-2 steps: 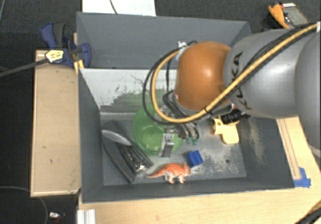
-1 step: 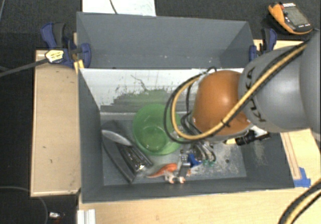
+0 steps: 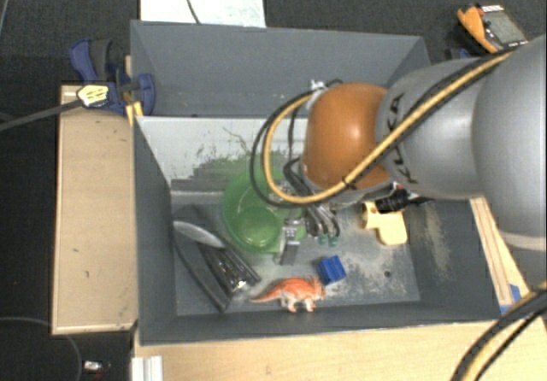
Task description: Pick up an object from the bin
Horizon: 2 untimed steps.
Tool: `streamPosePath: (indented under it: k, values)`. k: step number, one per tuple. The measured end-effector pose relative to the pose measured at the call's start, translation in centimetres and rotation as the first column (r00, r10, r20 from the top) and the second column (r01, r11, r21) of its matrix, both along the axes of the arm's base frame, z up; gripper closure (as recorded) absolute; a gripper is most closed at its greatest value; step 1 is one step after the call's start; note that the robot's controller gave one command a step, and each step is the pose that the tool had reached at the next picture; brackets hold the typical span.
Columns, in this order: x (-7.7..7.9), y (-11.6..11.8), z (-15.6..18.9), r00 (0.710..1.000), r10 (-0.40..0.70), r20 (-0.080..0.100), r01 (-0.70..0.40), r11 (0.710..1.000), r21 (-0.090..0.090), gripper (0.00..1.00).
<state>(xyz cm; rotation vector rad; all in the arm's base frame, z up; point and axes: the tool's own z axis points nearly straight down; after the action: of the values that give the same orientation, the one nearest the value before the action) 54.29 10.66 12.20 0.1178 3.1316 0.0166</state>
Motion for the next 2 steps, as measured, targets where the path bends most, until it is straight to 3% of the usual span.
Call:
streamPosePath:
  k: [1, 2]
  values:
    - [-1.4, 0.7, -1.0, 1.000, -0.006, -0.008, 0.006, 1.000, -0.002, 0.00]
    - [-0.9, 1.7, -3.5, 1.000, -0.026, -0.002, 0.026, 1.000, 0.000, 0.00]
